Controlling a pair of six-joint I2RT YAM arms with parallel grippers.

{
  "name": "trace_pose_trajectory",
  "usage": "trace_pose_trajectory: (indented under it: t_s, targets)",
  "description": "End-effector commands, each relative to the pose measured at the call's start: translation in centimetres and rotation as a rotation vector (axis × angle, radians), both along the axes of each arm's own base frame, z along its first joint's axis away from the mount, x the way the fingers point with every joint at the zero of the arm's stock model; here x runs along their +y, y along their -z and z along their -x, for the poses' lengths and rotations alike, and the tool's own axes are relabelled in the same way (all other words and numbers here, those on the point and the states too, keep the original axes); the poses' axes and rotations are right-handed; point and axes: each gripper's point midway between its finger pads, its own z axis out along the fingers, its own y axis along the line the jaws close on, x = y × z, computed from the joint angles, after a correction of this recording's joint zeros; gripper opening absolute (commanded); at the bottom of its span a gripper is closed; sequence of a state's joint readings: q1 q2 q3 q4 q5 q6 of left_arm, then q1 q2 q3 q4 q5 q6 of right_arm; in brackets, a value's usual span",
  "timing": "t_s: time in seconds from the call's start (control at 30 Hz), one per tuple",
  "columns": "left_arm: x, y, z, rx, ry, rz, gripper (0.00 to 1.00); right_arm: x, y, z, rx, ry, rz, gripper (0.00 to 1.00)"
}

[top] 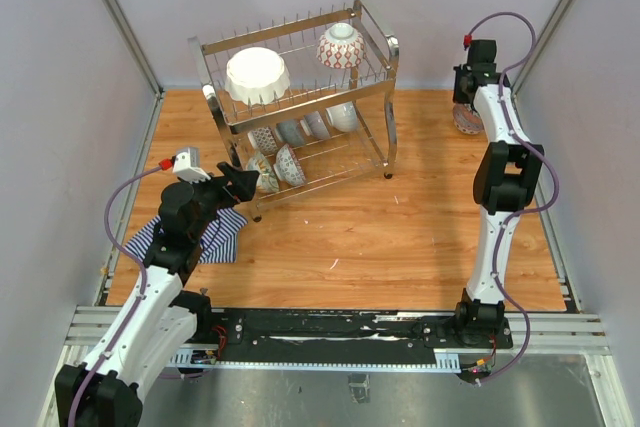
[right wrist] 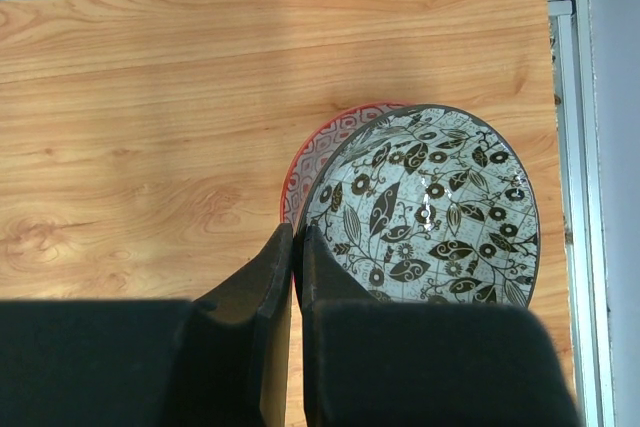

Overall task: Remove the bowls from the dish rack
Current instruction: Place the bowl with the bowl.

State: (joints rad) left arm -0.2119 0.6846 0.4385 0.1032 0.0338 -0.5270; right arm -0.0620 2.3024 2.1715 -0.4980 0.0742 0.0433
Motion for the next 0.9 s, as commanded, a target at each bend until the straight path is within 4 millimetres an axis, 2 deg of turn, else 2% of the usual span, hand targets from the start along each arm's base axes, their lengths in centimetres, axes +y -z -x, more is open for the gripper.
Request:
trace_pose_trajectory:
  t_s: [0.0, 0.87]
  targets:
    - [0.1, -1.1, -0.2, -0.045, -0.009, -0.002, 1.00, -1.3, -0.3, -0.7, -0.030, 0.004, 0.015, 0.01]
    - [0.0, -0.8, -0.3, -0.040, -0.005, 0.008, 1.00, -1.6, 2.1, -1.2, 0.002, 0.026, 0.014, 0.01]
